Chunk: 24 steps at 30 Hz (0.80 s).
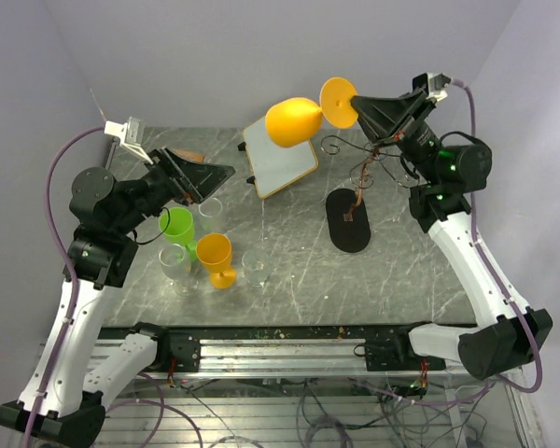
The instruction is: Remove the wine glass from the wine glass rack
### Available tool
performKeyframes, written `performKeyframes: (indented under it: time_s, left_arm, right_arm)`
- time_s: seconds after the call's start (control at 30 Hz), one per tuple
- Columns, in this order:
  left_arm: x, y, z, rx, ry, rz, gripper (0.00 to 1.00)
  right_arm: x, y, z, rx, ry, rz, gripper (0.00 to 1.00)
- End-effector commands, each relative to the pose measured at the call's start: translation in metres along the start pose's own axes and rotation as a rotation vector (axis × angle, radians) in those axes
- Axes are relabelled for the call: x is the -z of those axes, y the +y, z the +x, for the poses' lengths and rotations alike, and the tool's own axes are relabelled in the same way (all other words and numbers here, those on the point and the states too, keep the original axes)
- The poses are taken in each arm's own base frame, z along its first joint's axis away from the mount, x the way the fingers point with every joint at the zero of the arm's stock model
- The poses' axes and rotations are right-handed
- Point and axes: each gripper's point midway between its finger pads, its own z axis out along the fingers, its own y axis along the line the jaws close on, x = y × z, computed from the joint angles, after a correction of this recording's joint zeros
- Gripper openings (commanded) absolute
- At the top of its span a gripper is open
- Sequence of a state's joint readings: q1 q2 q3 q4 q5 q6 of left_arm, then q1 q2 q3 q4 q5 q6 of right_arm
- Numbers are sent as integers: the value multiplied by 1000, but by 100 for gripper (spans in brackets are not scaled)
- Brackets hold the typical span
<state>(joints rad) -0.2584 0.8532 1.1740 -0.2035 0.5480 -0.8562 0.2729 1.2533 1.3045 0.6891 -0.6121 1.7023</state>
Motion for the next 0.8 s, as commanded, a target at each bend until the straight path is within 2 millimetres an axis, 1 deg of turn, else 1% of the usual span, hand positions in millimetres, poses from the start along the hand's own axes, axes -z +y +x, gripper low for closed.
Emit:
performKeyframes:
  time_s: [0.0,0.07,0.17,0.27,0.37,0.4,0.5,0.57,0.7,0.77]
  left_arm:
    - [4,-46,-22,46,-94,224,99]
    - [2,-51,-20,84,-88,279,99]
    - [2,-60,-17,163,-65,381,99]
    - [8,-74,-18,184,-69,496,100]
    - [16,-87,-18,199,-66,582,95]
    - [18,-89,-17,205,-61,603,88]
    - [23,-94,-16,221,-53,638,75]
    - [25,-97,-14,221,-46,651,65]
    - [25,-100,-12,226,-27,658,44]
    - [24,-100,-12,233,-20,658,36]
  right_arm:
    - [11,42,14,-226,11,-179,0]
    - [13,46,22,-278,30,-204,0]
    - [11,42,35,-355,59,-208,0]
    - [8,37,48,-433,95,-226,0]
    - [5,29,56,-474,117,-230,0]
    - [4,26,58,-485,120,-228,0]
    - [3,16,57,-504,105,-224,0]
    - [2,16,64,-524,114,-232,0]
    - [1,12,64,-517,98,-234,0]
    - [1,8,64,-506,90,-217,0]
